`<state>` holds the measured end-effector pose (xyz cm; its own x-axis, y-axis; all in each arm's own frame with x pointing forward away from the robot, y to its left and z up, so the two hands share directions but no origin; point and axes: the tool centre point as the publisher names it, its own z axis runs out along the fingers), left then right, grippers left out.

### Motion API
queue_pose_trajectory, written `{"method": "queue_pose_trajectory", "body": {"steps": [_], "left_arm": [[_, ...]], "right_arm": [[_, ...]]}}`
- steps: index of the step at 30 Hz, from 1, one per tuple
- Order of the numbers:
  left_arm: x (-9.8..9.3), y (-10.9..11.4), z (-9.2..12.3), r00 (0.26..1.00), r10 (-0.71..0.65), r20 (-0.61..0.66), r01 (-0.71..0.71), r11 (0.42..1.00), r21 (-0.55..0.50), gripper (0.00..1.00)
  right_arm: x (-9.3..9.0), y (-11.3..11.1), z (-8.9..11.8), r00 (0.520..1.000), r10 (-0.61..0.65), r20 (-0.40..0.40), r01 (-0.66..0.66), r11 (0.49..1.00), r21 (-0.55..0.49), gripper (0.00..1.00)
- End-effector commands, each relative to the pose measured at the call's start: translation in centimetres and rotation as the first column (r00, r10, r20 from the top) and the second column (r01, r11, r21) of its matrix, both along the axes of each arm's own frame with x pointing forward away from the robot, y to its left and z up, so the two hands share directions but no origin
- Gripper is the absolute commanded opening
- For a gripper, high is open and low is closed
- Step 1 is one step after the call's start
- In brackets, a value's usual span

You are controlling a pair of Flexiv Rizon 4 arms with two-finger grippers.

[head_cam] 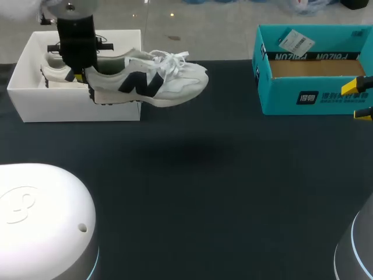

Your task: Take the shoe out of the shoebox, open the shoe tongue, remove and reinsert the insole, then place the shoe into the shoebox

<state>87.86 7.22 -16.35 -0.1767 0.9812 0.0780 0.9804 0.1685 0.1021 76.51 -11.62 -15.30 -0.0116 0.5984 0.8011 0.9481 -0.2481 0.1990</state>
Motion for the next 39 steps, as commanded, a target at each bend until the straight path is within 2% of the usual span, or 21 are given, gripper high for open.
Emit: {"method": "queue_pose_trajectory", "body": {"steps": [1, 9, 12, 13, 16, 37, 39], "left_arm": [[-2.6, -2.3, -0.6, 1.000, -0.001, 0.029, 0.001, 1.000, 0.010, 0.00], [-7.4, -6.3, -1.9, 0.999, 0.036, 0.004, -0.036, 0.999, -0.023, 0.00], [-8.9, -7.9, -2.2, 1.000, 0.026, -0.013, -0.025, 1.000, 0.015, 0.00], [-9.3, -8.1, -2.3, 1.000, 0.030, -0.010, -0.030, 0.999, -0.015, 0.00], [-10.2, -8.4, -2.7, 0.999, 0.043, -0.016, -0.043, 0.999, 0.008, 0.00], [-10.5, -8.8, -2.9, 0.999, 0.028, -0.026, -0.029, 1.000, -0.007, 0.00], [-10.6, -9.0, -4.1, 0.999, 0.035, -0.040, -0.036, 0.999, -0.007, 0.00]], "right_arm": [[0.0, 0.1, 0.0, 1.000, -0.002, -0.002, 0.002, 1.000, -0.003, 1.00], [0.0, 0.1, 0.0, 1.000, -0.002, -0.002, 0.002, 1.000, -0.003, 1.00], [0.0, 0.1, 0.0, 1.000, -0.002, -0.002, 0.002, 1.000, -0.003, 1.00], [0.0, 0.1, 0.0, 1.000, -0.002, -0.002, 0.002, 1.000, -0.003, 1.00], [0.0, 0.1, 0.0, 1.000, -0.002, -0.002, 0.002, 1.000, -0.003, 1.00], [0.0, 0.1, 0.0, 1.000, -0.002, -0.002, 0.002, 1.000, -0.003, 1.00], [0.0, 0.1, 0.0, 1.000, -0.002, -0.002, 0.002, 1.000, -0.003, 1.00]]}}
